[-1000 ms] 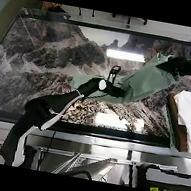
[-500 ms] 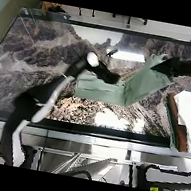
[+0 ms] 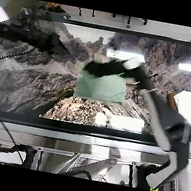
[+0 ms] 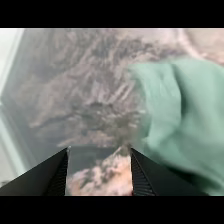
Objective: Fold the shirts.
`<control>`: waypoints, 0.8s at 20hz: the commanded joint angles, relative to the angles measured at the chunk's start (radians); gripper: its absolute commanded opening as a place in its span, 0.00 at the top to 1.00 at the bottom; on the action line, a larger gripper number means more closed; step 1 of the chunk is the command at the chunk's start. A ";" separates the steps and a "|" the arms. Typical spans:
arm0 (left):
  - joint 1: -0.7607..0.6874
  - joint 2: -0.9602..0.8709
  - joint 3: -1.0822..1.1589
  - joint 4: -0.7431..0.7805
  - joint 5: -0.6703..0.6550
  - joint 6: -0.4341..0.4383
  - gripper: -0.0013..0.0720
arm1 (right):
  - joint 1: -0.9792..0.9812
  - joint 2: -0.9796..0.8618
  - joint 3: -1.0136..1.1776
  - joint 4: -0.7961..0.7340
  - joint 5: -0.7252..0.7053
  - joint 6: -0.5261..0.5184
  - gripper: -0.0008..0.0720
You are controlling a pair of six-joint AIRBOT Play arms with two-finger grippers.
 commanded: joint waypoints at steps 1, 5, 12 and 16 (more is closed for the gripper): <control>0.076 0.142 -0.182 -0.017 0.019 0.075 0.96 | 0.200 -0.127 0.000 -0.017 -0.235 -0.097 0.40; 0.118 0.233 -0.320 -0.034 0.061 0.134 0.96 | 0.075 -0.025 0.000 -0.065 -0.098 -0.100 0.40; 0.187 0.305 -0.415 -0.032 0.066 0.148 0.96 | -0.420 0.105 -0.010 -0.317 0.348 0.111 0.08; 0.209 0.320 -0.428 -0.032 0.066 0.147 0.96 | -0.504 0.079 -0.170 -0.319 0.389 0.099 0.08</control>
